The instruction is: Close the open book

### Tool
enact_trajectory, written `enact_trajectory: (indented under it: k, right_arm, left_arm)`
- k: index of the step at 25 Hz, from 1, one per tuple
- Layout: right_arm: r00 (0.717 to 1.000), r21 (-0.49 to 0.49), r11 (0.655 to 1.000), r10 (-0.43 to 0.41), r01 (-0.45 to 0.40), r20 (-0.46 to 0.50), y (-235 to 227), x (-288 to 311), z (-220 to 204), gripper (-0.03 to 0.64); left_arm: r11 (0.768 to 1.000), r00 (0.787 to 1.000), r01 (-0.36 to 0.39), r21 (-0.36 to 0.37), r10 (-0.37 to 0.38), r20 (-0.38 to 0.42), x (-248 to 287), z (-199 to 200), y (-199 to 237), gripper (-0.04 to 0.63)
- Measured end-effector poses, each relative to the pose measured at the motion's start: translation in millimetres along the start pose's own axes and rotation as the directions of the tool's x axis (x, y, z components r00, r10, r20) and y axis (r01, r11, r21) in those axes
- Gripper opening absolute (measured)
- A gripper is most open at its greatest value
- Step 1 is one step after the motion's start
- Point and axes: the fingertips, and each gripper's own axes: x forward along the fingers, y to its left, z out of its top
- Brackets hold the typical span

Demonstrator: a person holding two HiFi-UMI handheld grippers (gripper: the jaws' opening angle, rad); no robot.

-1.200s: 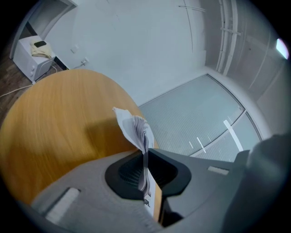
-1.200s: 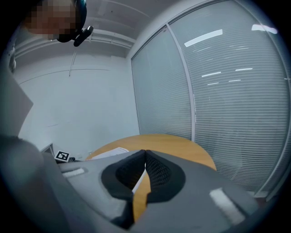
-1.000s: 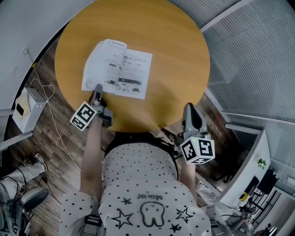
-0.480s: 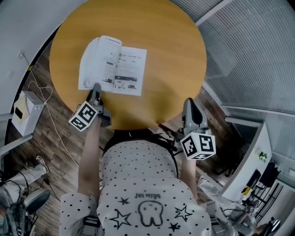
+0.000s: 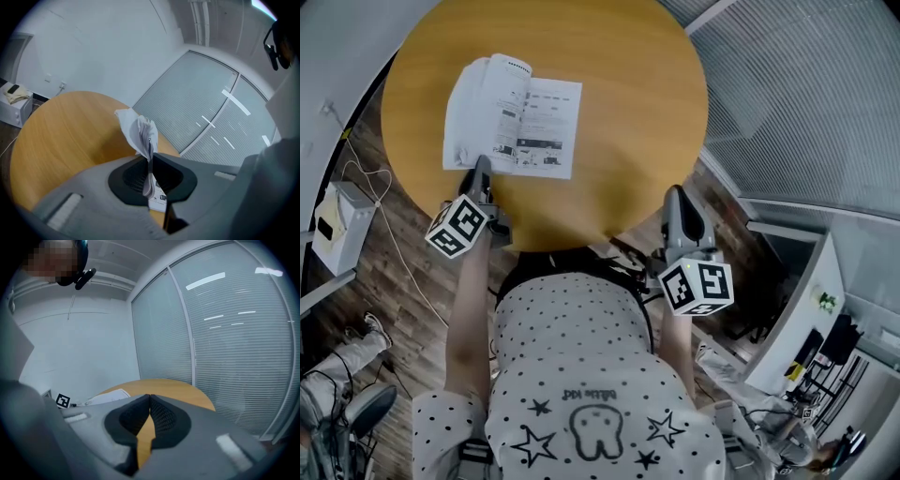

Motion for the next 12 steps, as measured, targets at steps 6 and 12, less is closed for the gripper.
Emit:
enact_trajectory:
  k: [6, 12]
  right_arm:
    - [1.000, 0.002, 1.000, 0.006, -0.006, -0.003, -3.4, -12.5, -0.2, 0.003]
    - [1.000, -0.001, 1.000, -0.005, 0.005, -0.007, -11.1, -15.8, -2.9, 0.003]
  left_arm:
    - [0.999, 1.000, 0.004, 0.054, -0.003, -0.014, 1.0, -4.5, -7.0, 0.032]
    - [0.988, 0.999, 0.027, 0.151, -0.021, -0.043, 6.1, -9.2, -18.3, 0.032]
